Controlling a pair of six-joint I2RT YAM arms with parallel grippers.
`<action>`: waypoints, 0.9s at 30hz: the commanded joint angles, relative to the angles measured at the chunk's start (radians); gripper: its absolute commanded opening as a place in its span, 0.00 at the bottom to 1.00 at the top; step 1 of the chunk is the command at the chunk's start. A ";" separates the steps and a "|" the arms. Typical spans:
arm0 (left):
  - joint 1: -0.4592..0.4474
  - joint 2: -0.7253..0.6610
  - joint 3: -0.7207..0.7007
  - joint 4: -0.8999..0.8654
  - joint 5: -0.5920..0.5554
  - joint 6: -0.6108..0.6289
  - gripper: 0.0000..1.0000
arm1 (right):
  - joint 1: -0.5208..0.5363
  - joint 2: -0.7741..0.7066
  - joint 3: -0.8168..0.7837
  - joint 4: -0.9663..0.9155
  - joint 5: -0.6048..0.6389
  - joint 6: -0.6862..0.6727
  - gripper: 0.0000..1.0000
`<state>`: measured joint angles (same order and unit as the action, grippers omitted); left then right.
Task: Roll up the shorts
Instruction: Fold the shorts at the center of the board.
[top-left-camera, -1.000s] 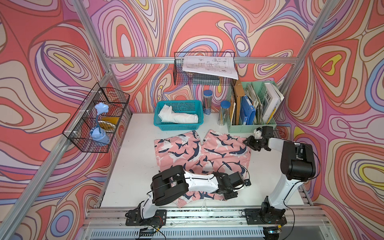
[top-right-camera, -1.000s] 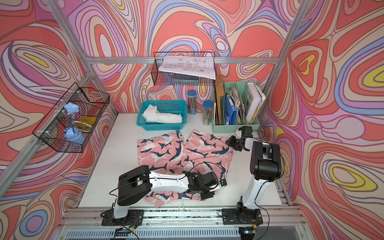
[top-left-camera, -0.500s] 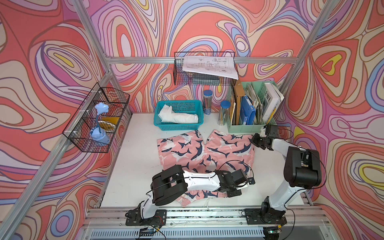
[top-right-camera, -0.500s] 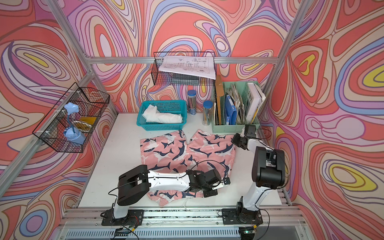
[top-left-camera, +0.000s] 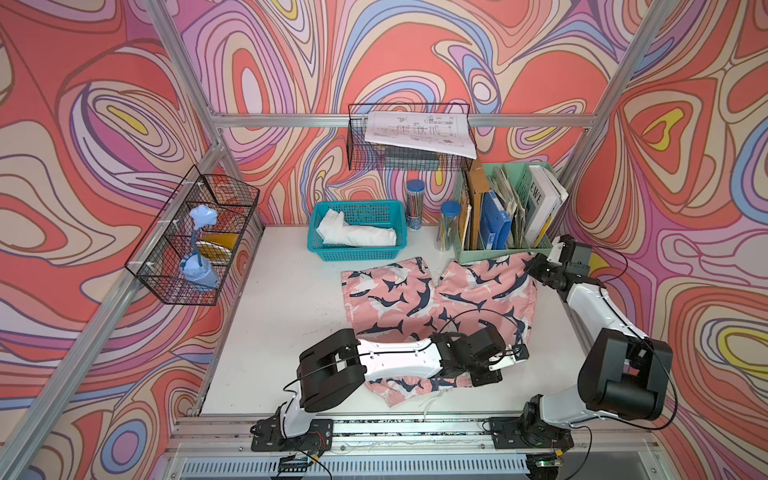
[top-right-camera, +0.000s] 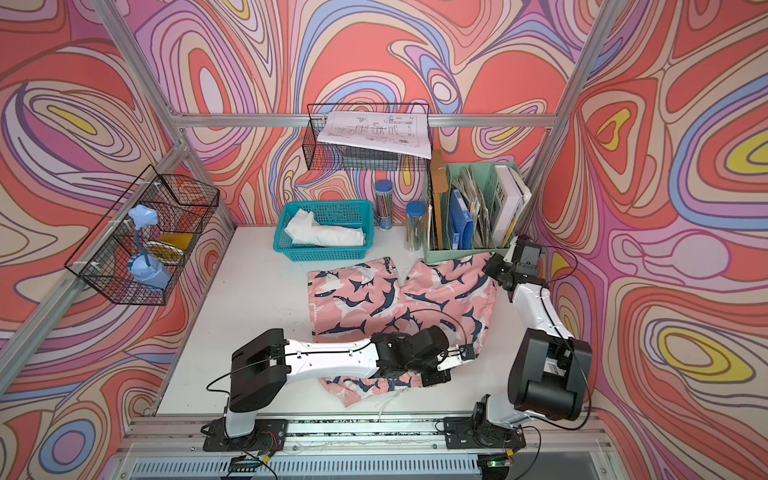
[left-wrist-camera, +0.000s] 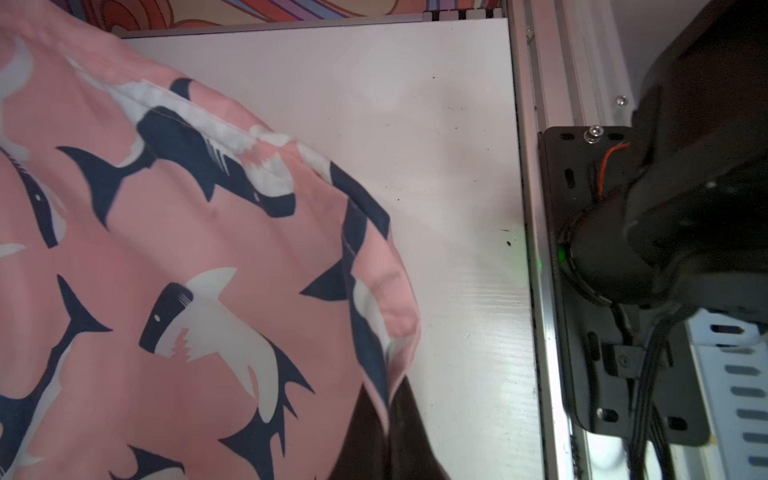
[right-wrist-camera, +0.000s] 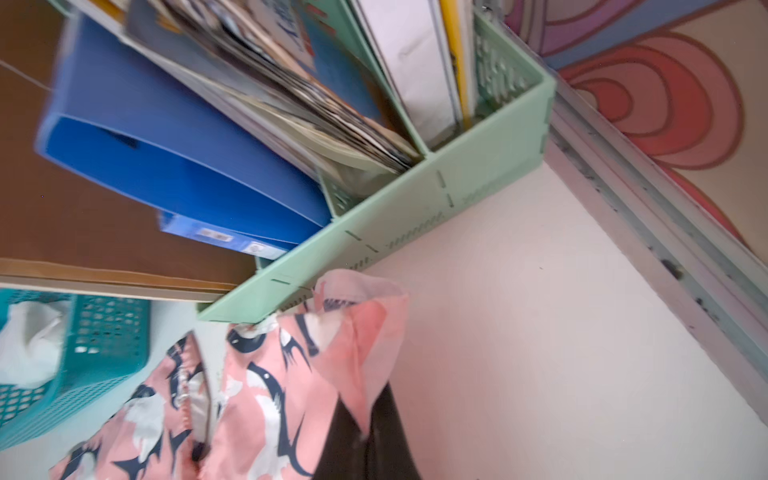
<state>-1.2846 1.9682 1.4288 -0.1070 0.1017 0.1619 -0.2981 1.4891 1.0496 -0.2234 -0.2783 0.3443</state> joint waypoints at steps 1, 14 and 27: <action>0.007 -0.110 -0.086 0.085 0.001 -0.041 0.00 | 0.061 -0.051 0.066 0.012 -0.099 -0.053 0.00; 0.008 -0.387 -0.398 0.196 -0.231 -0.161 0.00 | 0.523 0.135 0.461 -0.174 -0.086 -0.242 0.00; 0.008 -0.631 -0.683 0.161 -0.470 -0.360 0.00 | 0.807 0.488 0.800 -0.265 -0.099 -0.290 0.00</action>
<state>-1.2758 1.3918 0.7902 0.0872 -0.2871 -0.1108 0.4728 1.9297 1.7882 -0.4625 -0.3641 0.0742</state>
